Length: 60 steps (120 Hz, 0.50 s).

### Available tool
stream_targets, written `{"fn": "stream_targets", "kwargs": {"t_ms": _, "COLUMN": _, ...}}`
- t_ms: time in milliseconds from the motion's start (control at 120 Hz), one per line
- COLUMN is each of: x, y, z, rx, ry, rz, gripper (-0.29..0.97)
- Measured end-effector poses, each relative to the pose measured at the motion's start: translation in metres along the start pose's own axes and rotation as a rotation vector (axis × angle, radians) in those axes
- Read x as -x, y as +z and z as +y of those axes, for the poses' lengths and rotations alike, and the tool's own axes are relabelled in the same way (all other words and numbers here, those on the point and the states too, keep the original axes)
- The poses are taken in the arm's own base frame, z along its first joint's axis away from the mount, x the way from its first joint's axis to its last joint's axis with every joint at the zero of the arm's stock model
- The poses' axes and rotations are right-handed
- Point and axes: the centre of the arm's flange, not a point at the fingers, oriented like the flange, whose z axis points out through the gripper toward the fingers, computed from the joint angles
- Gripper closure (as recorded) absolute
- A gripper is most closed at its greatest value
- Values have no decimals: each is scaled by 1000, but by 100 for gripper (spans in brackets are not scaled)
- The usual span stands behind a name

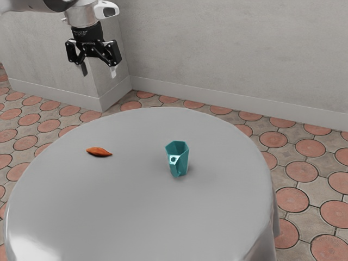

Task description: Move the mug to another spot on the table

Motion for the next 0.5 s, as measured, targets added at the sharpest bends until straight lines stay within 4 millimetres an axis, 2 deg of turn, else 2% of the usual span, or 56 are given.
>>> {"fn": "stream_targets", "kwargs": {"t_ms": 133, "x": -3, "y": 1, "z": -12, "rx": 14, "ry": -31, "rz": -3, "gripper": 0}}
{"fn": "stream_targets", "kwargs": {"t_ms": 208, "x": -5, "y": 5, "z": -3, "rx": 20, "ry": -22, "rz": -1, "gripper": 0}}
{"fn": "stream_targets", "kwargs": {"t_ms": 308, "x": -4, "y": 11, "z": 32, "rx": 28, "ry": 9, "rz": 4, "gripper": 0}}
{"fn": "stream_targets", "kwargs": {"t_ms": 400, "x": 1, "y": 17, "z": 73, "rx": 6, "ry": 35, "rz": 14, "gripper": 0}}
{"fn": "stream_targets", "kwargs": {"t_ms": 450, "x": 1, "y": 34, "z": 105, "rx": -46, "ry": 60, "rz": 25, "gripper": 0}}
{"fn": "stream_targets", "kwargs": {"t_ms": 500, "x": 6, "y": 54, "z": 129, "rx": -90, "ry": 70, "rz": 31, "gripper": 0}}
